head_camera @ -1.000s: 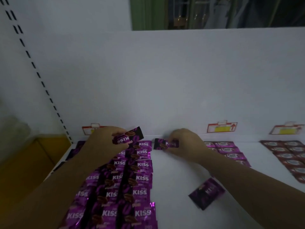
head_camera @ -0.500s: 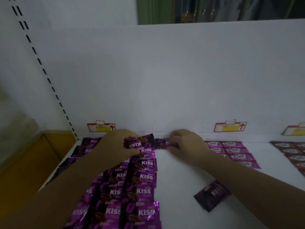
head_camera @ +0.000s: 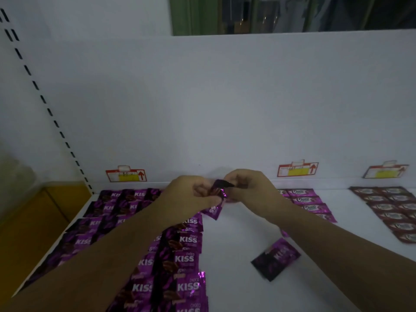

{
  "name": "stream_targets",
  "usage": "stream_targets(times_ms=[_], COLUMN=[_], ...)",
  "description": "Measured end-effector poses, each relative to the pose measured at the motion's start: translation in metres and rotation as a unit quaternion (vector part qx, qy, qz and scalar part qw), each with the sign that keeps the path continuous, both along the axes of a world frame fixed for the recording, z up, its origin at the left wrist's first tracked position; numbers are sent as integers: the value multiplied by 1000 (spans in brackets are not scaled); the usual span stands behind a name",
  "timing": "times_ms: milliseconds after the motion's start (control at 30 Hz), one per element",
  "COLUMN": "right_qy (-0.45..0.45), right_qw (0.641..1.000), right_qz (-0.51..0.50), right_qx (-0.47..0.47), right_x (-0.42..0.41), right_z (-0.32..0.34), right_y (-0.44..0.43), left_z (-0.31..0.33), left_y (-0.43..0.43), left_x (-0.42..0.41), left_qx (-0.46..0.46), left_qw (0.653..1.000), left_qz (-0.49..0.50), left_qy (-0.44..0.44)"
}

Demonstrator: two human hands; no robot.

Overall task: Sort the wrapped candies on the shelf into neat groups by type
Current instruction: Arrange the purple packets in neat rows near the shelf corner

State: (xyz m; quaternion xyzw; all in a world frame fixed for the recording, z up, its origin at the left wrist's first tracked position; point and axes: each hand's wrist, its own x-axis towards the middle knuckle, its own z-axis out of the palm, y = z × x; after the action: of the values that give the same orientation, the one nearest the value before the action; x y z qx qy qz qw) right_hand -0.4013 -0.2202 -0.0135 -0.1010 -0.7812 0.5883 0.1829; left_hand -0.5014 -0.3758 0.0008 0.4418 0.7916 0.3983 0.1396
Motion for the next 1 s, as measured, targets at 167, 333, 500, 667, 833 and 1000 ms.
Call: stream_targets(times_ms=[167, 333, 500, 667, 833, 1000], right_qy=[-23, 7, 54, 58, -38, -59], right_qw=[992, 949, 916, 898, 889, 864], right_qz=[16, -62, -21, -44, -7, 42], right_qx=[125, 310, 397, 434, 456, 498], right_x=[1, 7, 13, 7, 2, -5], right_z=[0, -3, -5, -6, -16, -28], right_y=[1, -2, -9, -5, 15, 10], left_z=[4, 2, 3, -2, -18, -37], left_y=[7, 7, 4, 1, -19, -27], left_x=[0, 0, -6, -12, -31, -33], left_qx=[6, 34, 82, 83, -41, -142], left_qw=[999, 972, 921, 914, 988, 956], left_qz=[17, 71, 110, 129, 111, 59], left_qy=[-35, -219, -366, -375, 99, 249])
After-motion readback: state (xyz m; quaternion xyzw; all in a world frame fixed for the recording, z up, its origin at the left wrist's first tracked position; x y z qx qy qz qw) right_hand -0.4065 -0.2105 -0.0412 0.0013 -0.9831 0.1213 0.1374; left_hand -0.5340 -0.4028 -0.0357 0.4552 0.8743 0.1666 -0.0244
